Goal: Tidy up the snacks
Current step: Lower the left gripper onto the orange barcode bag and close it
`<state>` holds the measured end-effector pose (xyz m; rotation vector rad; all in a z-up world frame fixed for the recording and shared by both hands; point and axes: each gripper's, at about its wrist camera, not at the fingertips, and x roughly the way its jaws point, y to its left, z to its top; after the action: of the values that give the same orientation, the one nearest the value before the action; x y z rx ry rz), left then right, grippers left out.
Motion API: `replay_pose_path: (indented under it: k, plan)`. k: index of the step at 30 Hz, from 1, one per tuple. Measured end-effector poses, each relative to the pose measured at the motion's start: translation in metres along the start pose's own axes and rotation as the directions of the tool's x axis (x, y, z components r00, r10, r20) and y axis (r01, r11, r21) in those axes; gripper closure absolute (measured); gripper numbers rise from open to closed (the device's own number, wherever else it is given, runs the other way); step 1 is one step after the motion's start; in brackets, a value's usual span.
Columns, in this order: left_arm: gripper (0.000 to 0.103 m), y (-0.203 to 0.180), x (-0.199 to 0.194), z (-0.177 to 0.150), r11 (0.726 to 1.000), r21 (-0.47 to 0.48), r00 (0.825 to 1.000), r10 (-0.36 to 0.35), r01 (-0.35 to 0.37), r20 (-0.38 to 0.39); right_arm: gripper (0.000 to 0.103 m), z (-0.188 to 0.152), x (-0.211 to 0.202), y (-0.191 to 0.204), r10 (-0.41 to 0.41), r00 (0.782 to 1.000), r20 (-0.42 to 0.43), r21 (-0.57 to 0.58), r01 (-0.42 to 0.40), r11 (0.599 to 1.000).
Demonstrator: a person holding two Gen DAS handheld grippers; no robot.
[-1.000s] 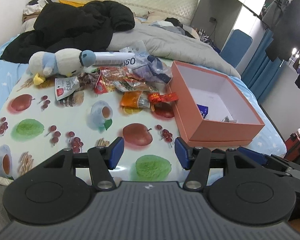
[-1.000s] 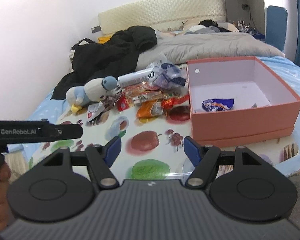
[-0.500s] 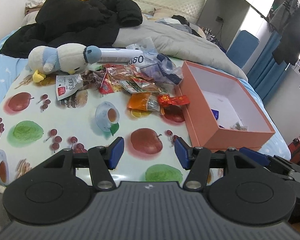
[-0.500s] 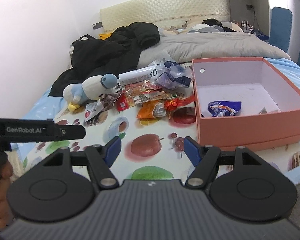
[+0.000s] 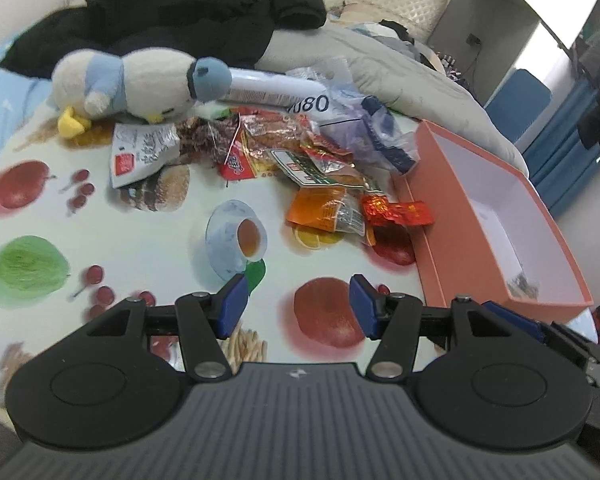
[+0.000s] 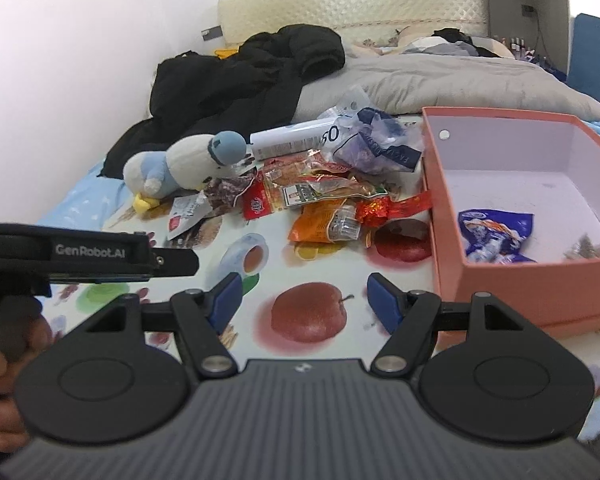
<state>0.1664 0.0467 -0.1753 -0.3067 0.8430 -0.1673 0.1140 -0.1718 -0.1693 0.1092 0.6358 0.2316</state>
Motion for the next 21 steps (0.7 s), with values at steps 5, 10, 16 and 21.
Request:
replay_pose_path:
  k: [5,10,16,21]
  plan:
    - [0.041,0.014,0.035,0.018,0.999,-0.033,1.0,-0.029,0.029,-0.004,0.032,0.004,0.038,-0.004,-0.01,1.0,-0.012,-0.002,0.01,1.0]
    - [0.042,0.03,0.07,0.04,0.987,-0.123,0.995,-0.103,0.1,-0.014,0.032,0.007,0.077,-0.012,-0.03,0.999,-0.038,0.027,0.031,0.999]
    - [0.043,0.037,0.115,0.063,0.971,-0.165,0.984,-0.178,0.171,-0.03,0.026,0.013,0.121,-0.023,-0.05,0.997,-0.066,0.051,0.053,0.997]
    - [0.054,0.036,0.149,0.079,0.95,-0.179,0.962,-0.268,0.256,-0.048,0.018,0.015,0.156,-0.029,-0.057,0.994,-0.089,0.051,0.062,0.997]
